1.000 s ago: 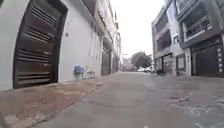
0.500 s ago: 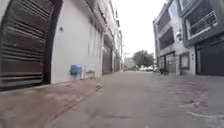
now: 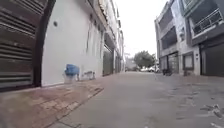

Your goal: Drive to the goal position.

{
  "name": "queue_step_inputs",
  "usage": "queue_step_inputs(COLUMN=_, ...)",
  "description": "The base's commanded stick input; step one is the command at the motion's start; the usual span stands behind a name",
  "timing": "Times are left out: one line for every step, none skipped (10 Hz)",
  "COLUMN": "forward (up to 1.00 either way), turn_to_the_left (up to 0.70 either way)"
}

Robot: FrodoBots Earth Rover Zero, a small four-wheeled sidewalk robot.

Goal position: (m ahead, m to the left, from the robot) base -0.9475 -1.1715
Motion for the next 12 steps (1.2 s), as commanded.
queue_step_inputs(forward=0.85, turn_to_the_left=0.0)
queue_step_inputs(forward=0.85, turn_to_the_left=0.0)
queue_step_inputs(forward=0.85, turn_to_the_left=0.0)
queue_step_inputs(forward=0.85, turn_to_the_left=0.0)
queue_step_inputs(forward=0.85, turn_to_the_left=0.0)
queue_step_inputs(forward=0.85, turn_to_the_left=0.0)
queue_step_inputs(forward=0.81, turn_to_the_left=0.0)
queue_step_inputs(forward=0.53, turn_to_the_left=0.0)
queue_step_inputs(forward=0.24, turn_to_the_left=0.0)
queue_step_inputs(forward=0.0, turn_to_the_left=0.0)
queue_step_inputs(forward=0.0, turn_to_the_left=0.0)
queue_step_inputs(forward=0.0, turn_to_the_left=0.0)
